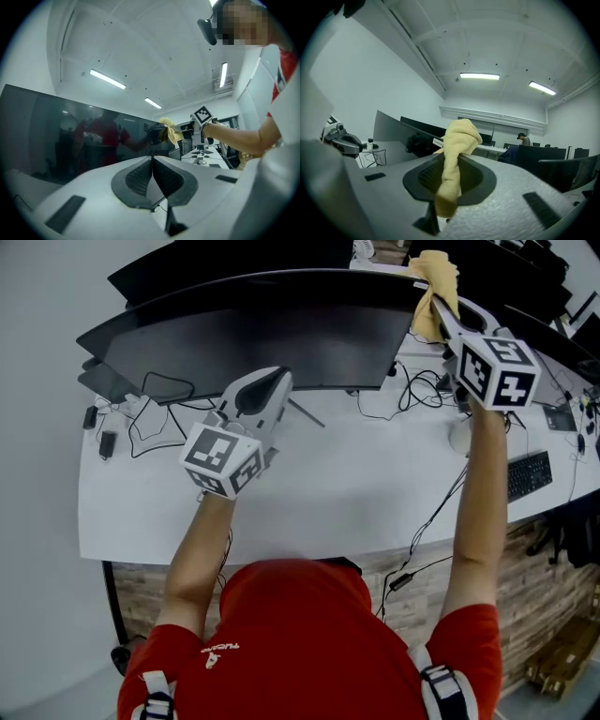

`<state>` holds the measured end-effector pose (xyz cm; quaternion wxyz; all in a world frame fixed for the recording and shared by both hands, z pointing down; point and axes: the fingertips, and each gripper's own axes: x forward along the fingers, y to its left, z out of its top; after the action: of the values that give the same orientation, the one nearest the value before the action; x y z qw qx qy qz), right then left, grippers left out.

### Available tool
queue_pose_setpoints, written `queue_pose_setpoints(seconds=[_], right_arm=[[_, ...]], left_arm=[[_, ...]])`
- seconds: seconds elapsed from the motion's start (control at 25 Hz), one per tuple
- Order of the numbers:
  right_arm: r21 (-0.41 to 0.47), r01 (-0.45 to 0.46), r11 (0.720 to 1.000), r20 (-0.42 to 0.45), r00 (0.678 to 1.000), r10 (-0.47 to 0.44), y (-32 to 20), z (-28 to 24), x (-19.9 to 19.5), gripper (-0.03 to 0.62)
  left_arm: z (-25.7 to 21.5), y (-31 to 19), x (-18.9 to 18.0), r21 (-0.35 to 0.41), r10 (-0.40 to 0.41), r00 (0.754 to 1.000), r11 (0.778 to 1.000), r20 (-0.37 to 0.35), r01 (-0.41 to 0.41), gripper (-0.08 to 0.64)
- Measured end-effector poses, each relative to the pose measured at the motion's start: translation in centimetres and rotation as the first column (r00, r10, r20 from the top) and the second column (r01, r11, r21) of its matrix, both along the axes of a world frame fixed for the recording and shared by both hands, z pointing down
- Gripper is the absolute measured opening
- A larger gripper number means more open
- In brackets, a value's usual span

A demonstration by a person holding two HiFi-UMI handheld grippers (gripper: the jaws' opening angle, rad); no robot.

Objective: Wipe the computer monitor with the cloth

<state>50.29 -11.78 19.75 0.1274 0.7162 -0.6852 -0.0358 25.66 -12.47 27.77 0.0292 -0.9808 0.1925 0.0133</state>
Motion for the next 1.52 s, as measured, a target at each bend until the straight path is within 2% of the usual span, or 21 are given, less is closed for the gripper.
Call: queue_pose_setpoints(seconds=[0.44,0.8,1.12,1.52], right_arm=[[-0.067,-0.002,0.998,0.093,0.996,0.008,-0.6,6.9,-0.1,0.063],[-0.157,0.008,0.988,0.124,0.992,0.012,-1.1,14.1,0.0,0.063],[-0.247,0.020,0.969,0.154,0.988,0.018,-1.3,20.8,0.1,0.063],[-0.337,0.034,0.941,0.180,0.983,0.029,-1.3,27.7,0.0,0.063]], left_arm=[[1.4,-0.1,-1.0,-0.029,-0.027,1.000,0.999,0.009,0.028,0.012],[2.4,-0.3,-1.2,-0.041,-0.040,0.999,0.998,0.000,0.040,0.012],[3.0,-0.8,-1.6,-0.020,-0.062,0.998,0.998,0.004,0.062,0.012],[4.9,-2.1,-3.5,-0.044,-0.109,0.994,0.993,0.031,0.111,0.012]])
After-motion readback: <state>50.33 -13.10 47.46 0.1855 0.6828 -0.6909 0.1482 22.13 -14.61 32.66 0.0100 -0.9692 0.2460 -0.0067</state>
